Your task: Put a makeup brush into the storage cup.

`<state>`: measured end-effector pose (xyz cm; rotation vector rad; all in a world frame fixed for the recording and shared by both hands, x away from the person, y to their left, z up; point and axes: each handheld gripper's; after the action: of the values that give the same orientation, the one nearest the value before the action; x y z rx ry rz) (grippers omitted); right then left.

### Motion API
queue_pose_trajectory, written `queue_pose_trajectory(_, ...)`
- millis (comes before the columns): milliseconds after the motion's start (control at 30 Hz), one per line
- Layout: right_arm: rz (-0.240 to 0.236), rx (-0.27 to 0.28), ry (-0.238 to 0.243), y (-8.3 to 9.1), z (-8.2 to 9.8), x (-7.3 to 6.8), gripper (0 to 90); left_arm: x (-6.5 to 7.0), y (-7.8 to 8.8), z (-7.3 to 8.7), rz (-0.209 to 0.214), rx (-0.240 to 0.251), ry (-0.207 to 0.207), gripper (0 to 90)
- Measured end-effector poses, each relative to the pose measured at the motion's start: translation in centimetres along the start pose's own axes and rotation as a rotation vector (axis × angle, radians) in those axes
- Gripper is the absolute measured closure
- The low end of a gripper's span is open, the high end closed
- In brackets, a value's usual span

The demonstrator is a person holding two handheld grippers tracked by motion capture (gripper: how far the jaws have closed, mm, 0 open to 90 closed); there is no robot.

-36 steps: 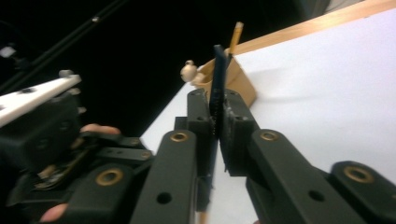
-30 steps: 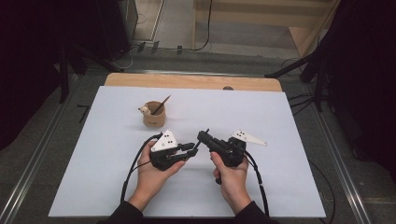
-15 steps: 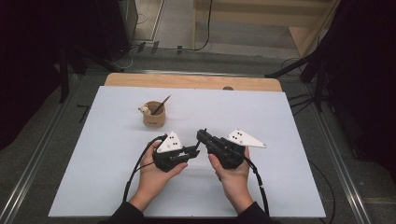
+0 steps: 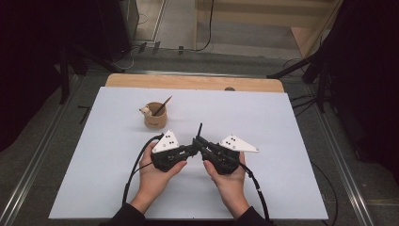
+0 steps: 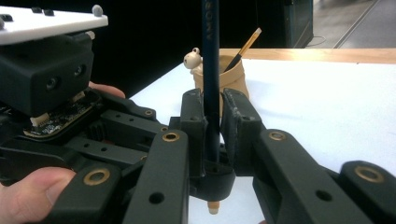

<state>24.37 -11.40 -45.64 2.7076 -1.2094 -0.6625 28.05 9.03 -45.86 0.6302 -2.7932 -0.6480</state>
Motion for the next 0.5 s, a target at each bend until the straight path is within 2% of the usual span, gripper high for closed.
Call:
queue_pose_trajectory(233, 0.004, 0.002, -0.023, -0.12, 0.36, 0.11, 81.9, 0.14, -0.2, -0.01, 0.008, -0.004, -0.001, 84.5)
queue_pose_trajectory(367, 0.003, 0.004, -0.022, -0.08, 0.41, 0.38, 84.3, -0.01, -0.34, 0.03, 0.027, -0.002, 0.028, 84.3)
queue_pose_trajectory(433, -0.001, 0.002, -0.016, -0.04, 0.42, 0.45, 84.4, -0.08, -0.39, 0.06, 0.035, -0.004, 0.032, 83.1)
queue_pose_trajectory(500, 0.007, 0.006, -0.006, 0.04, 0.32, 0.45, 84.4, -0.18, -0.35, 0.1, 0.028, -0.006, 0.035, 77.9)
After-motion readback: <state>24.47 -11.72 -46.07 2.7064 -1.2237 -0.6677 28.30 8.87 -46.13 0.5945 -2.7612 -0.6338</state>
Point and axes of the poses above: each handheld gripper's, and its own axes: y roughly backward along the jaws, z roughly out of its underside, x roughly to its right, and after that the axes turned 1 degree about -x, right-handed
